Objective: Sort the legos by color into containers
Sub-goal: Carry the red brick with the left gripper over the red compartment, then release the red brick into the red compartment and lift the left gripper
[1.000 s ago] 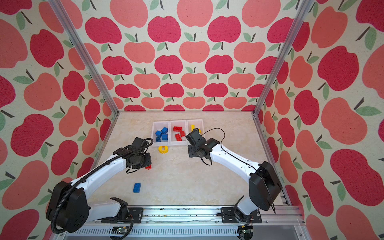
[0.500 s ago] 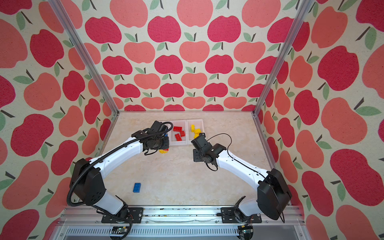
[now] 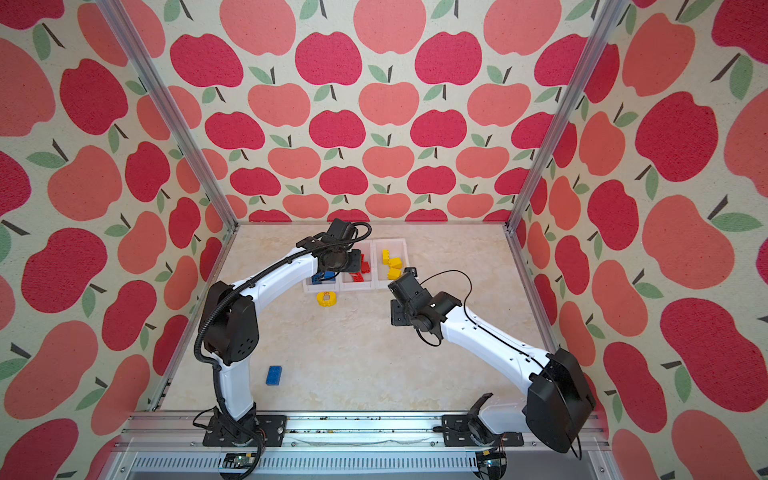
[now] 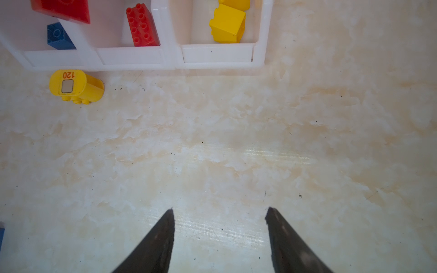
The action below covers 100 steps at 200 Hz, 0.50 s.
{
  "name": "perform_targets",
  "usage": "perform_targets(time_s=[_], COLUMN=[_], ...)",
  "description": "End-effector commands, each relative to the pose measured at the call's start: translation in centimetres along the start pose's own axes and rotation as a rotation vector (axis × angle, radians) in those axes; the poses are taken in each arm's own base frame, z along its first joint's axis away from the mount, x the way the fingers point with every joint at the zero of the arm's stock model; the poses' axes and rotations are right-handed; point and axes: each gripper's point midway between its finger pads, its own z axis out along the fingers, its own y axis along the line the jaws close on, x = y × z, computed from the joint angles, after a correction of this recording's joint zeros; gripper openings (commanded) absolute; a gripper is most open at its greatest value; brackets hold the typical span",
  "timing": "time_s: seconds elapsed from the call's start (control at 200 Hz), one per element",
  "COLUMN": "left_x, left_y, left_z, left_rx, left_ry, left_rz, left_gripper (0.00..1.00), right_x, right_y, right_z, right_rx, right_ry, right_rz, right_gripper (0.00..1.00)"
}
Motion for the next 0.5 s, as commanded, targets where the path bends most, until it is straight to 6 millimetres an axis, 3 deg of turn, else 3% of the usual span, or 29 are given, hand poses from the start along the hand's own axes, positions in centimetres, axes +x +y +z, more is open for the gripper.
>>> perform_targets(time_s=[0.0,0.365,0.495], left_x=[-2.2,-4.1,-4.5], left_y=[-0.1,0.9,1.0], left_z=[1.0,5.0,5.4], left_rx=[0.024,0.031,0.025], left_ry=[-0.025,0.001,0.002], left_rz=[0.020,0.002,0.005], left_gripper=[0.20,0.22,0.32], right_x=[0.2,0.2,0.2], right_y=[-1.1,-1.5,-1.7], right_z=[-0.5,-0.8,-0.9], right_rx=[0.026,0.034,0.039], right_ry=[-0.005,-0.009,-0.008], right_rz=[0.026,0.034,0.035], right_gripper=[0.64,0.64,0.64])
